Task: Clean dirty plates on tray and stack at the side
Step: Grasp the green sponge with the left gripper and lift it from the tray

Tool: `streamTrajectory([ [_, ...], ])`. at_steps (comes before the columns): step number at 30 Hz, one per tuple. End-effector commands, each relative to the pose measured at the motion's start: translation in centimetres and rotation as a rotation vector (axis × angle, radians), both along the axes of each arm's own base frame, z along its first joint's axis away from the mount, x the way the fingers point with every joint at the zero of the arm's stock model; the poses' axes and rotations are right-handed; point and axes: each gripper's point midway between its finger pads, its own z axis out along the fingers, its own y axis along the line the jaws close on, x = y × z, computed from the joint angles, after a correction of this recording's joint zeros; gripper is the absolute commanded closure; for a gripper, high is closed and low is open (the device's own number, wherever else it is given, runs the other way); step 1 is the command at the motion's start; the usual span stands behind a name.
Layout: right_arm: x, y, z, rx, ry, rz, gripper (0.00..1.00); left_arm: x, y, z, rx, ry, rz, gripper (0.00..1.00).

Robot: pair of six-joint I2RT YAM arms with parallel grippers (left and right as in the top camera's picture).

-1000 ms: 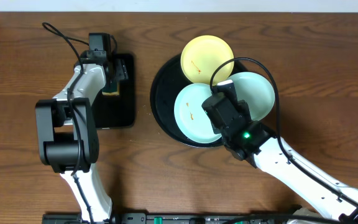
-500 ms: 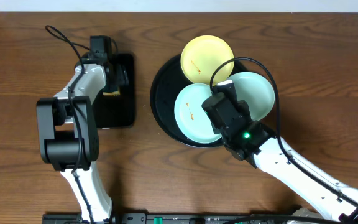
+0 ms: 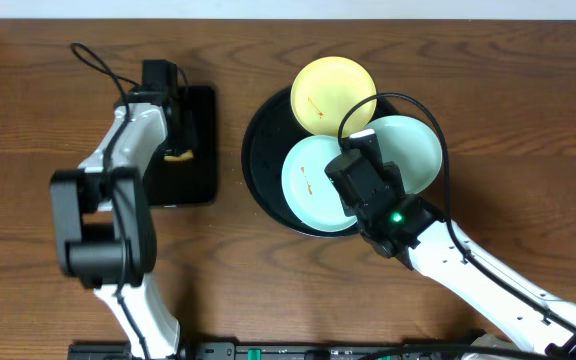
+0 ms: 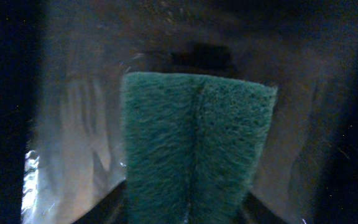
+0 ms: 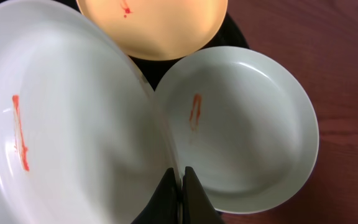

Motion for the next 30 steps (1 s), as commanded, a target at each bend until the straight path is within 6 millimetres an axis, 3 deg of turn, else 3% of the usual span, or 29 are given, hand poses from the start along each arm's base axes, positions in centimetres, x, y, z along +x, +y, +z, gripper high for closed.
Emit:
streamTrajectory([
  [1, 0.3, -0.1, 0.4, -0.002, -0.013, -0.006, 0.99, 0.0, 0.2, 5.9, 0.004, -0.117, 0.011, 0.71],
  [3, 0.3, -0.1, 0.4, -0.002, -0.014, -0.006, 0.99, -0.3, 0.2, 6.7, 0.004, -0.126, 0.011, 0.77],
  [4, 0.3, -0.1, 0.4, -0.002, -0.014, -0.006, 0.99, -0.5, 0.2, 6.7, 0.004, -0.119, 0.011, 0.92],
  [13, 0.3, -0.1, 0.4, -0.002, -0.014, -0.007, 0.99, -1.5, 0.2, 6.5, -0.003, -0.082, 0.033, 0.92],
  [22, 0.4, -0.1, 0.5, 0.0, -0.016, -0.007, 0.99, -0.6, 0.9, 7.3, -0.021, -0.146, 0.139, 0.93],
  [27, 0.4, -0.1, 0.5, 0.002, -0.019, -0.008, 0.99, -1.6, -0.6, 9.1, -0.089, -0.157, 0.18, 0.93],
  [30, 0.5, 0.0, 0.6, 0.018, -0.026, -0.017, 0.99, -0.7, 1.8, 9.9, 0.043, -0.216, 0.229, 0.93],
])
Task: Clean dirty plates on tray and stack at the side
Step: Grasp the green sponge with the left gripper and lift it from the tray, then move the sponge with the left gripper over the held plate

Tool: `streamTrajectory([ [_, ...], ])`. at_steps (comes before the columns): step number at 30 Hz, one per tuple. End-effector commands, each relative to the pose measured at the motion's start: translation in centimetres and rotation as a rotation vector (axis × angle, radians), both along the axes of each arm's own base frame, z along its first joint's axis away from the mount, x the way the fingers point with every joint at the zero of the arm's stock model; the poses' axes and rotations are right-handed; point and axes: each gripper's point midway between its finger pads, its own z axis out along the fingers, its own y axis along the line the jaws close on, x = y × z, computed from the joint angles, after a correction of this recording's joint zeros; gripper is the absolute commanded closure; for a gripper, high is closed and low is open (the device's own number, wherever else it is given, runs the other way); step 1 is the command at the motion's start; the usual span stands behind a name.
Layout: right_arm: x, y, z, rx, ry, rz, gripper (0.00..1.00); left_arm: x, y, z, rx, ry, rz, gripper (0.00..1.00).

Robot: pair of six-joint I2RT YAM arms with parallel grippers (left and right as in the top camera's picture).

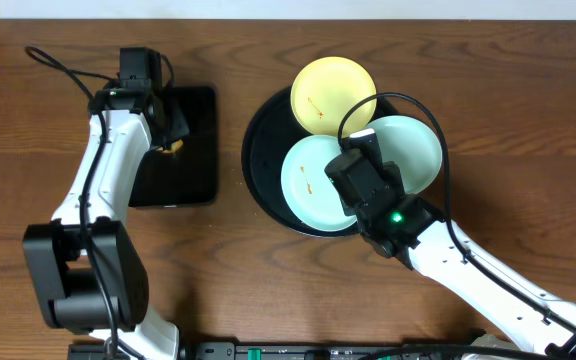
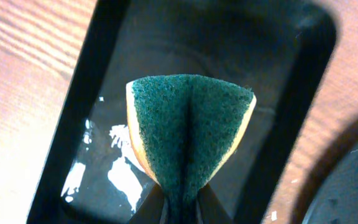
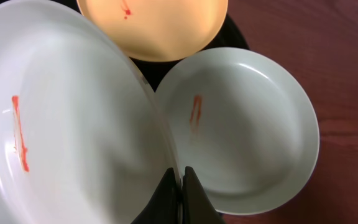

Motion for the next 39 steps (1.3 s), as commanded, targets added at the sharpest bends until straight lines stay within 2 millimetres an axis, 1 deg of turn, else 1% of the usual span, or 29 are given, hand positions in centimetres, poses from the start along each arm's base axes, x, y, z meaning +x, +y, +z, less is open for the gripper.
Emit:
streamTrajectory([
  [1, 0.4, -0.1, 0.5, 0.016, -0.019, -0.022, 0.99, 0.8, 2.2, 2.7, 0.108, -0.093, 0.101, 0.93],
  [2, 0.4, -0.1, 0.5, 0.019, -0.019, -0.023, 0.99, 0.4, 2.0, 2.3, 0.071, -0.078, 0.127, 0.93],
  [3, 0.4, 0.0, 0.6, 0.019, -0.021, -0.024, 0.99, -0.1, 0.4, 2.1, -0.026, -0.056, 0.105, 0.93],
  [5, 0.5, 0.0, 0.6, 0.021, -0.022, -0.024, 0.99, 0.1, -1.3, 2.3, -0.091, -0.061, 0.018, 0.93],
  [6, 0.5, 0.0, 0.6, 0.027, -0.023, -0.03, 0.99, 0.6, -1.1, 2.5, -0.061, -0.079, -0.013, 0.93],
  [7, 0.5, 0.0, 0.6, 0.035, -0.023, -0.038, 0.99, 0.7, -1.1, 2.6, -0.06, -0.081, -0.019, 0.93],
  [8, 0.5, -0.1, 0.6, 0.043, -0.024, -0.05, 0.99, 0.2, -2.4, 2.9, -0.123, -0.075, -0.058, 0.93],
  [9, 0.5, -0.1, 0.6, 0.051, -0.027, -0.063, 0.99, 0.0, -3.7, 4.0, -0.134, -0.097, -0.199, 0.92],
  [10, 0.5, -0.1, 0.6, 0.058, -0.027, -0.071, 0.99, 0.1, -3.9, 4.6, -0.115, -0.115, -0.236, 0.93],
  [11, 0.4, -0.2, 0.6, 0.068, -0.025, -0.083, 0.99, 0.3, -3.6, 5.5, -0.068, -0.147, -0.268, 0.93],
  [13, 0.4, -0.2, 0.5, 0.081, -0.022, -0.099, 0.99, 0.5, -2.1, 7.3, 0.02, -0.193, -0.222, 0.93],
  [14, 0.3, -0.3, 0.5, 0.084, -0.021, -0.104, 0.99, 0.4, -1.9, 7.8, 0.023, -0.207, -0.207, 0.92],
  [15, 0.4, -0.4, 0.4, 0.091, -0.019, -0.118, 0.99, 0.1, -1.8, 8.9, 0.017, -0.232, -0.191, 0.93],
  [17, 0.4, -0.8, 0.2, 0.106, -0.006, -0.136, 0.99, -0.4, -2.0, 10.4, 0.019, -0.266, -0.193, 0.92],
  [18, 0.5, -0.9, 0.0, 0.125, 0.014, -0.132, 0.99, -0.4, -1.9, 11.3, 0.037, -0.293, -0.187, 0.93],
  [19, 0.5, -0.8, -0.3, 0.149, 0.036, -0.128, 0.99, -0.3, -1.5, 11.7, 0.055, -0.308, -0.175, 0.92],
  [20, 0.6, -0.8, -0.5, 0.174, 0.061, -0.119, 0.99, -0.4, -1.4, 11.8, 0.06, -0.311, -0.167, 0.92],
  [23, 0.8, -1.2, -1.1, 0.248, 0.125, -0.109, 0.99, -1.3, -1.4, 11.5, 0.069, -0.274, -0.164, 0.93],
  [25, 0.9, -1.3, -1.3, 0.29, 0.161, -0.096, 0.99, -0.9, 0.6, 11.6, 0.163, -0.281, -0.076, 0.93],
  [27, 0.8, -1.1, -1.5, 0.342, 0.202, -0.064, 0.99, -0.6, 1.2, 11.5, 0.167, -0.29, -0.027, 0.93],
  [28, 0.8, -0.9, -1.5, 0.374, 0.223, -0.055, 0.99, -0.8, 0.6, 11.1, 0.141, -0.276, -0.044, 0.93],
  [29, 0.7, -0.8, -1.6, 0.404, 0.241, -0.046, 0.99, -1.4, -0.5, 11.0, 0.096, -0.262, -0.078, 0.93],
  [30, 0.7, -0.9, -1.6, 0.429, 0.257, -0.043, 0.99, -1.5, -0.9, 11.2, 0.087, -0.265, -0.09, 0.93],
  [32, 0.7, -1.2, -1.6, 0.444, 0.269, -0.051, 0.99, -0.9, -0.5, 11.6, 0.113, -0.292, -0.075, 0.93],
  [33, 0.8, -1.8, -1.7, 0.443, 0.272, -0.069, 0.99, 0.0, -0.1, 11.6, 0.123, -0.316, -0.064, 0.93],
  [35, 0.9, -2.1, -1.8, 0.445, 0.274, -0.078, 0.99, 0.1, -0.1, 11.2, 0.124, -0.304, -0.065, 0.92],
  [36, 1.0, -2.2, -1.8, 0.445, 0.273, -0.08, 0.99, -0.2, -0.1, 10.6, 0.122, -0.275, -0.066, 0.93],
  [39, 0.9, -2.1, -1.8, 0.452, 0.278, -0.075, 0.99, -0.2, -0.1, 10.1, 0.122, -0.261, -0.067, 0.92],
])
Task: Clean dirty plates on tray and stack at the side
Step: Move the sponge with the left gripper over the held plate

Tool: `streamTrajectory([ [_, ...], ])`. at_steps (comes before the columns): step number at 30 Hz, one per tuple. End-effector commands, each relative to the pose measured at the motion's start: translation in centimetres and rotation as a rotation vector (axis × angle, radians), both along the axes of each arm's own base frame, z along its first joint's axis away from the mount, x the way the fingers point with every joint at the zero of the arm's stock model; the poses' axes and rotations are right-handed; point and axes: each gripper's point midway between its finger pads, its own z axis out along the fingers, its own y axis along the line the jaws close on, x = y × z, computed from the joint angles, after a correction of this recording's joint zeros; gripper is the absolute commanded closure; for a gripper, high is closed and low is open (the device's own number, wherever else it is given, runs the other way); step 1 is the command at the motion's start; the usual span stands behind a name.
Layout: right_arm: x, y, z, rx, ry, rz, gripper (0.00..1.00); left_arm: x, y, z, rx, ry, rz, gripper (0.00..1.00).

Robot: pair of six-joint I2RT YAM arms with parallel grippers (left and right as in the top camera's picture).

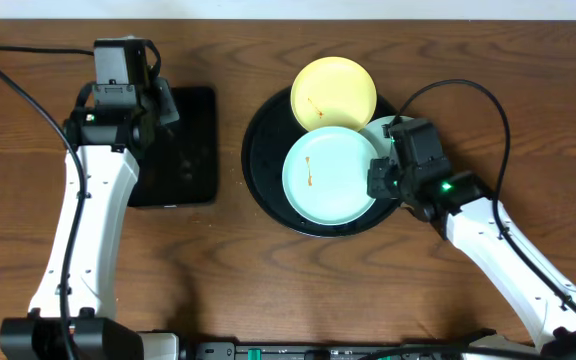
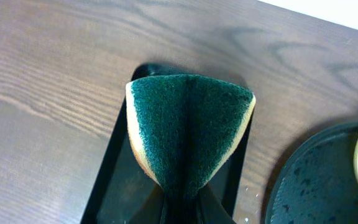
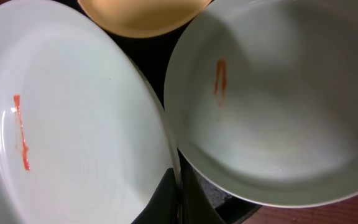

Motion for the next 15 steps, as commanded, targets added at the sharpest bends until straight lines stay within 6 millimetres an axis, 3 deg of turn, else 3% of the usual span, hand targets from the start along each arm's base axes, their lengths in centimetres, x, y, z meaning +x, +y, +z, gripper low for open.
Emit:
streamTrajectory([
  [1, 0.0, 0.5, 0.4, 0.034, 0.004, 0.023, 0.99, 0.3, 0.3, -0.8, 0.014, 0.02, 0.018, 0.92],
  [8, 0.0, 0.6, 0.4, 0.035, 0.004, 0.028, 0.99, 0.5, 0.3, -0.9, 0.014, 0.017, 0.018, 0.92],
  [15, 0.0, 0.5, 0.4, 0.027, 0.001, 0.038, 0.99, 0.9, 0.1, -2.5, 0.004, 0.056, 0.009, 0.93],
])
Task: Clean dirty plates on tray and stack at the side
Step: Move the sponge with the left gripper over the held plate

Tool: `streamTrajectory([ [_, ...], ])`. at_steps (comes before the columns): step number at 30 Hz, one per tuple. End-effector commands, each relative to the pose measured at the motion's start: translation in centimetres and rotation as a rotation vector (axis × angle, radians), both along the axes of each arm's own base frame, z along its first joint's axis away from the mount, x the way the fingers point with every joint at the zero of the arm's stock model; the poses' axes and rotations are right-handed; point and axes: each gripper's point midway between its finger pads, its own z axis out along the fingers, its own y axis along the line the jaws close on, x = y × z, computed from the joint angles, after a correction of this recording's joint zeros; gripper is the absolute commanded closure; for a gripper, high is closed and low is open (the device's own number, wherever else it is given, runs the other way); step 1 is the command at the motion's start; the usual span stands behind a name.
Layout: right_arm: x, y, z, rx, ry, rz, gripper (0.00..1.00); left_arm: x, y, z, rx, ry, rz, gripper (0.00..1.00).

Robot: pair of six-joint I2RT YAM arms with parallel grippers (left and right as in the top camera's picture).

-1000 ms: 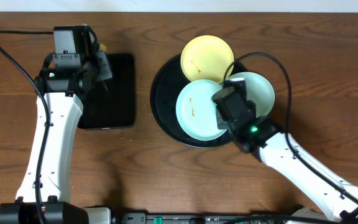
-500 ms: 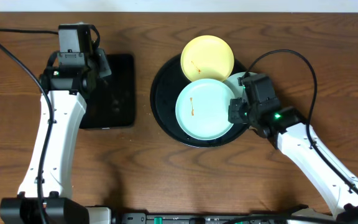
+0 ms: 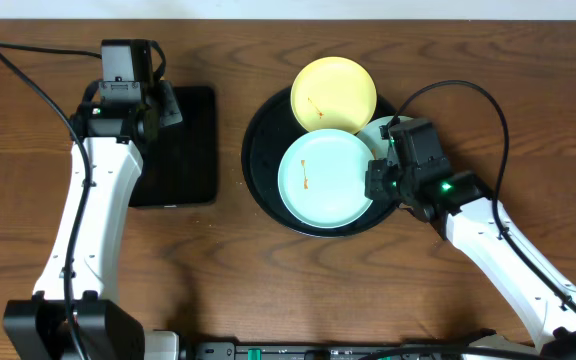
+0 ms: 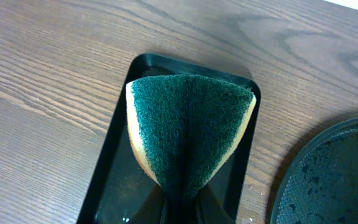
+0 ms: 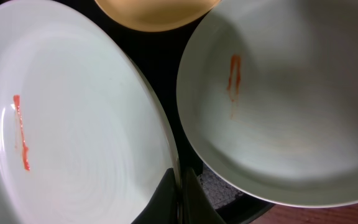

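My left gripper (image 4: 184, 194) is shut on a folded green sponge (image 4: 190, 130) with yellow edges, held above the far part of a black rectangular tray (image 4: 107, 165). In the overhead view the left gripper (image 3: 161, 106) hides the sponge. My right gripper (image 5: 182, 179) is shut on the right rim of a pale green plate (image 5: 73, 124) with a red streak. That plate (image 3: 323, 182) sits over the round black tray (image 3: 261, 150). A second pale green plate (image 5: 291, 118), also red-streaked, lies to its right, and a yellow plate (image 3: 333, 92) lies behind.
The black rectangular tray (image 3: 183, 165) lies left of the round tray, with a strip of wooden table (image 3: 228, 260) between them. The right arm (image 3: 488, 240) and its cable cross the table's right side. The round tray's wet surface (image 4: 328, 180) shows at the right of the left wrist view.
The held pale green plate has shifted a little to the left, away from the second plate. My left gripper with the sponge now sits slightly more over the rectangular tray.
First my left gripper held the sponge low inside the rectangular tray, and my right gripper gripped the pale green plate's rim. Then the sponge was above the tray, later higher still. The right arm swung to the round tray's right side, still holding the plate.
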Motion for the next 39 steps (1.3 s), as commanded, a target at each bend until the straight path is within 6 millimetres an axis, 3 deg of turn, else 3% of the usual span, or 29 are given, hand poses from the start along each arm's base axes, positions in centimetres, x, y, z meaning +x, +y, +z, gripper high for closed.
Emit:
streamTrajectory([
  [1, 0.2, -0.2, 0.3, 0.0, -0.006, 0.01, 0.99, 0.5, -0.3, -0.9, -0.015, 0.018, -0.006, 0.93],
  [7, 0.2, -0.8, -0.9, 0.063, 0.069, -0.018, 0.99, 1.6, -6.2, 0.1, -0.23, -0.043, -0.284, 0.92],
  [10, 0.5, -1.6, -1.7, 0.059, 0.091, -0.036, 0.99, 1.6, -7.8, 0.6, -0.303, -0.059, -0.347, 0.93],
  [12, 0.7, -2.0, -2.2, 0.047, 0.096, -0.036, 0.99, 1.8, -6.3, 0.3, -0.236, -0.056, -0.29, 0.93],
  [15, 0.9, -2.0, -2.4, 0.044, 0.097, -0.031, 0.99, 1.3, 0.4, -0.6, 0.032, -0.011, 0.001, 0.92],
  [17, 0.9, -2.0, -2.4, 0.043, 0.094, -0.03, 0.99, 0.7, 2.4, -1.6, 0.08, 0.022, 0.131, 0.92],
  [21, 1.0, -2.2, -2.4, 0.035, 0.091, -0.036, 0.99, 0.8, -1.8, -3.8, -0.093, 0.089, -0.046, 0.93],
  [24, 0.8, -2.2, -2.5, 0.033, 0.098, -0.035, 0.99, 1.4, -2.3, -3.8, -0.119, 0.071, -0.064, 0.93],
  [25, 0.7, -2.3, -2.6, 0.031, 0.103, -0.036, 0.99, 1.7, -3.6, -3.6, -0.181, 0.058, -0.107, 0.93],
  [27, 0.7, -2.3, -2.6, 0.03, 0.106, -0.037, 0.99, 2.1, -8.3, -2.3, -0.393, 0.015, -0.288, 0.92],
  [30, 0.7, -2.3, -3.0, 0.026, 0.117, -0.037, 0.99, 1.6, -13.0, -0.3, -0.577, -0.02, -0.475, 0.93],
  [39, 1.1, -3.2, -4.6, -0.025, 0.136, -0.074, 0.99, -1.2, -19.4, -1.7, -0.469, 0.067, -0.63, 0.93],
])
